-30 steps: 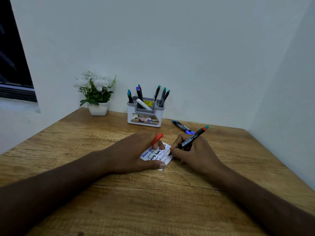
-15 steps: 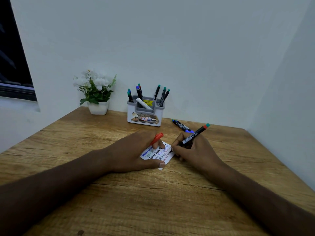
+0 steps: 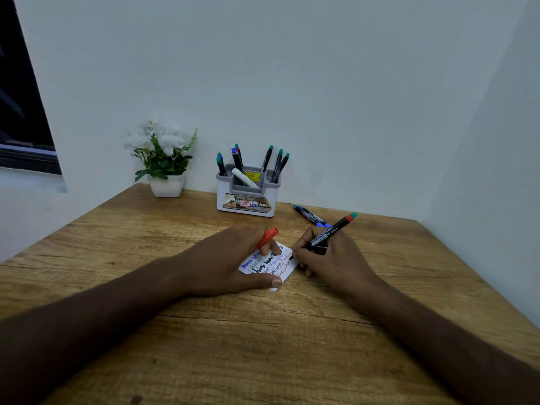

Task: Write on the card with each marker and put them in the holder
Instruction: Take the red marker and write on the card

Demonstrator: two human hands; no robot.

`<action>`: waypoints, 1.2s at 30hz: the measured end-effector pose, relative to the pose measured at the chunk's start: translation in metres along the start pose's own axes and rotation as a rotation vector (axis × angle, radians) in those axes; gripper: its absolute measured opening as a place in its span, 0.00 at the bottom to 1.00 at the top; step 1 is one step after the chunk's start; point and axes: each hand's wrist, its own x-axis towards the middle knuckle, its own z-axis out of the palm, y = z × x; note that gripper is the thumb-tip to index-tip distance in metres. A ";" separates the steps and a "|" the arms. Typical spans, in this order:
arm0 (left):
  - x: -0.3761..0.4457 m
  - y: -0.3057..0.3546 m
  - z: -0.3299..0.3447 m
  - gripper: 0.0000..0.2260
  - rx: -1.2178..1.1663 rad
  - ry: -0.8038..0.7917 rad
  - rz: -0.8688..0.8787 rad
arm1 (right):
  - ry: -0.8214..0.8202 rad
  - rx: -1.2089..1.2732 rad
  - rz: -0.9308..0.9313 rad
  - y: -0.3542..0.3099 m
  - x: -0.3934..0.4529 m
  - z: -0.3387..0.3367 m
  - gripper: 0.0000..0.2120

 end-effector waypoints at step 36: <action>0.000 0.002 -0.001 0.19 0.024 -0.006 -0.002 | 0.045 0.086 0.078 0.002 0.003 -0.002 0.07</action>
